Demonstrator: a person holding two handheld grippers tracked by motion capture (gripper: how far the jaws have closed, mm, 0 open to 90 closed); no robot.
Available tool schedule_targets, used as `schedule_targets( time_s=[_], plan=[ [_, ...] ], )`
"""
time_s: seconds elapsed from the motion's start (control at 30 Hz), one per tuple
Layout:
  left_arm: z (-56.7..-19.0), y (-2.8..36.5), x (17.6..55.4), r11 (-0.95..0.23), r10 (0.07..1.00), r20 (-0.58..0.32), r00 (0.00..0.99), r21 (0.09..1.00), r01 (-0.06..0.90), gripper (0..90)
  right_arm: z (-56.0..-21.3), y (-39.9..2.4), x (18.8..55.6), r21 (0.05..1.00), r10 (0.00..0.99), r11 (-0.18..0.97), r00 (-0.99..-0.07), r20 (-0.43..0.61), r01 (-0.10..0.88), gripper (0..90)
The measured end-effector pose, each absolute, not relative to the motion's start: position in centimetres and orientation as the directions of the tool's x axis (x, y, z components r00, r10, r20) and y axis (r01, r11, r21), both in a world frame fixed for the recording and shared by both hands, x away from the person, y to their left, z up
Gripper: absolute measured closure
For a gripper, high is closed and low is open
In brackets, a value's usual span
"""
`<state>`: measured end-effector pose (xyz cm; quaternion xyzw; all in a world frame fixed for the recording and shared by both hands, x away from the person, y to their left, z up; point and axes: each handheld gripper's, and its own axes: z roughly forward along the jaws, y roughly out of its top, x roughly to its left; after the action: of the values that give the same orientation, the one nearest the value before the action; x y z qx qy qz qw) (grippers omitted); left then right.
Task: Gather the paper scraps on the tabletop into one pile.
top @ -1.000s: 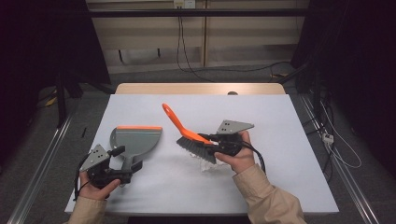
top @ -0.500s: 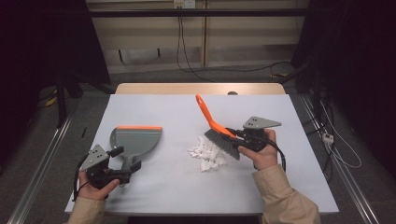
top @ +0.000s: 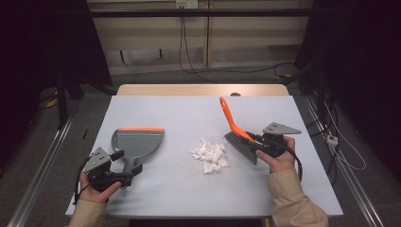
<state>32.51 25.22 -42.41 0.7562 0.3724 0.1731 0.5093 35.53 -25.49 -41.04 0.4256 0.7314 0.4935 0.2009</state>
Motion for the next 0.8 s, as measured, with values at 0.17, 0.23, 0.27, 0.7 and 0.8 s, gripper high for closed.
schedule_targets(
  time_s=[0.17, 0.23, 0.27, 0.7, 0.8],
  plan=[
    [-42.6, 25.1, 32.6, -0.22, 0.751, -0.105, 0.652, 0.891, 0.397, 7.1, -41.4, -26.0, 35.4, 0.891, 0.831, 0.148, -0.543, 0.123, 0.429, 71.1],
    [-42.7, 25.1, 32.6, -0.216, 0.758, -0.108, 0.643, 0.889, 0.404, 7.3, -41.5, -26.1, 35.4, 0.889, 0.834, 0.155, -0.54, 0.116, 0.431, 71.1],
    [-42.7, 25.2, 32.6, -0.215, 0.761, -0.11, 0.64, 0.887, 0.409, 7.9, -41.5, -26.1, 35.4, 0.889, 0.835, 0.156, -0.538, 0.114, 0.43, 71.1],
    [-43.2, 25.4, 32.6, -0.196, 0.81, -0.129, 0.572, 0.86, 0.471, 14.7, -41.6, -26.9, 35.2, 0.894, 0.849, 0.138, -0.517, 0.114, 0.426, 71.1],
    [-43.4, 25.2, 32.7, -0.202, 0.808, -0.129, 0.575, 0.856, 0.476, 14.7, -41.6, -26.9, 35.2, 0.895, 0.849, 0.14, -0.517, 0.112, 0.424, 71.1]
  ],
)
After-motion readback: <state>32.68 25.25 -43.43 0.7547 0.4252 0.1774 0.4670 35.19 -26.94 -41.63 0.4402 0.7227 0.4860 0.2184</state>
